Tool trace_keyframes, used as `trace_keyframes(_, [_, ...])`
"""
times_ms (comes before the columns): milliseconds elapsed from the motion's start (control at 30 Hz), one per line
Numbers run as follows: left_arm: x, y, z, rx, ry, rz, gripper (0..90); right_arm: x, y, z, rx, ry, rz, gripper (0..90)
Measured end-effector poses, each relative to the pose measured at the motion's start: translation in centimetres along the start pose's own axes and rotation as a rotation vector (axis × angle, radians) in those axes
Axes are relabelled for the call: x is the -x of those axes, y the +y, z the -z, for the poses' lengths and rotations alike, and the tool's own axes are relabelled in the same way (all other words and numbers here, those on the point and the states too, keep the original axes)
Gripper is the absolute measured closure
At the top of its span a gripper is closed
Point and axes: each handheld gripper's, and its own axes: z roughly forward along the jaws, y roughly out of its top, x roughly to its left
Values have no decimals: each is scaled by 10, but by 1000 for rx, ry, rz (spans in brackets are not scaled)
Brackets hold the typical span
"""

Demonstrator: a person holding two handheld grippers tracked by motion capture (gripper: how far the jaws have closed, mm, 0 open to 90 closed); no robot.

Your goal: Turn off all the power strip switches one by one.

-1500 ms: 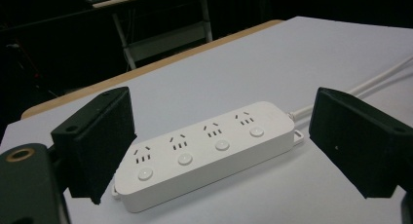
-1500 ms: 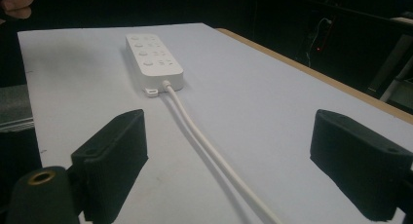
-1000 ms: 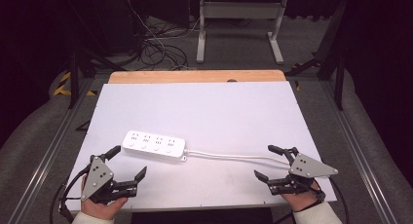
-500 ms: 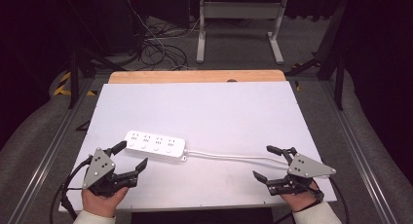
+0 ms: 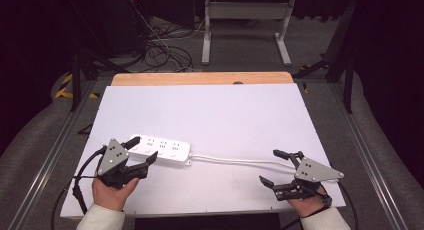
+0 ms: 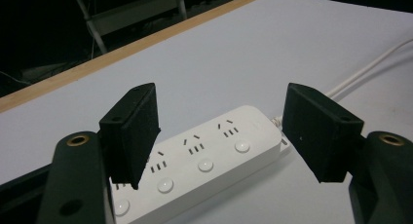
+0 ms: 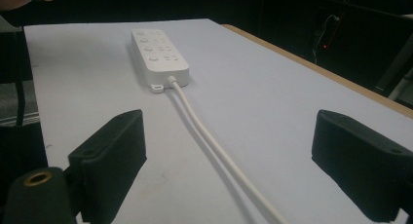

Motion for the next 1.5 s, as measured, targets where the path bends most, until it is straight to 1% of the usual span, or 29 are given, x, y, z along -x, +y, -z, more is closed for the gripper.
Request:
trace_keyframes(67, [0, 2, -4, -2, -6, 0, 303, 0, 0, 0, 0, 0, 0, 126])
trace_keyframes(133, [-1, 5, -8, -6, -1, 6, 311, 0, 0, 0, 0, 0, 0, 126])
trace_keyframes(167, [-1, 6, -10, -17, 2, 19, 324, 0, 0, 0, -1, 0, 0, 126])
trace_keyframes(200, [-1, 7, -13, -18, -8, 32, 332, 0, 0, 0, -1, 0, 0, 126])
trace_keyframes(267, [-3, 8, -16, -14, -23, 41, 332, 0, 0, -1, -3, -3, -4, 126])
trace_keyframes(367, [-4, 10, -21, -17, -31, 36, 334, 0, -1, -1, -3, -3, -6, 126])
trace_keyframes(400, [-4, 11, -23, -24, -31, 23, 344, 0, -1, -1, -5, -3, -4, 126])
trace_keyframes(467, [-4, 12, -26, -31, -32, 18, 356, 1, -1, -1, -5, -2, -5, 126])
trace_keyframes(500, [-5, 12, -28, -39, -40, 25, 372, 1, -1, -2, -4, -1, -6, 126])
trace_keyframes(533, [-5, 12, -29, -50, -48, 29, 402, 1, -1, -2, -6, -1, -6, 126])
trace_keyframes(567, [-7, 13, -30, -63, -65, 36, 450, 1, -1, -2, -7, -1, -6, 126])
trace_keyframes(600, [-9, 13, -31, -71, -83, 41, 504, 1, -1, -2, -7, 0, -6, 126])
trace_keyframes(633, [-10, 13, -32, -73, -94, 52, 580, 1, -1, -2, -8, 1, -6, 126])
trace_keyframes(667, [-12, 13, -32, -85, -107, 55, 580, 1, -1, -2, -8, 1, -6, 126])
trace_keyframes(700, [-12, 14, -33, -100, -113, 53, 679, 1, -1, -2, -9, 1, -7, 126])
trace_keyframes(733, [-13, 14, -34, -116, -109, 45, 679, 1, -1, -2, -9, 1, -7, 126])
trace_keyframes(767, [-13, 15, -35, -132, -110, 39, 730, 1, -1, -2, -9, 2, -7, 126])
trace_keyframes(800, [-14, 16, -36, -143, -113, 39, 787, 1, -1, -2, -9, 1, -7, 126])
trace_keyframes(833, [-15, 16, -36, -154, -123, 41, 900, 1, -1, -2, -8, 0, -10, 126])
trace_keyframes(933, [-19, 17, -41, -193, -181, 54, 900, 1, -1, -3, -12, -4, -5, 126])
trace_keyframes(967, [-21, 17, -43, -211, -187, 65, 900, 0, -1, -3, -15, -2, -2, 126])
trace_keyframes(1033, [-22, 17, -47, -243, -176, 75, 900, 0, -1, -3, -13, -3, -1, 126])
trace_keyframes(1067, [-23, 18, -49, -261, -166, 64, 900, 0, -1, -2, -13, -2, -2, 126])
trace_keyframes(1133, [-23, 18, -53, -273, -174, 66, 900, 1, -1, -3, -12, -2, -3, 126])
trace_keyframes(1200, [-21, 18, -58, -298, -191, 64, 900, 0, -1, -3, -17, -1, 0, 126])
trace_keyframes(1233, [-20, 19, -61, -313, -193, 47, 900, 0, -1, -3, -17, -1, 0, 126])
trace_keyframes(1300, [-18, 19, -65, -342, -196, 27, 900, 0, -1, -3, -17, -1, 0, 126])
trace_keyframes(1433, [-17, 20, -73, -385, -218, 33, 900, 1, -2, -3, -17, 1, -5, 126])
trace_keyframes(1500, [-16, 19, -78, -411, -227, 29, 900, 0, -2, -3, -17, 1, -3, 126])
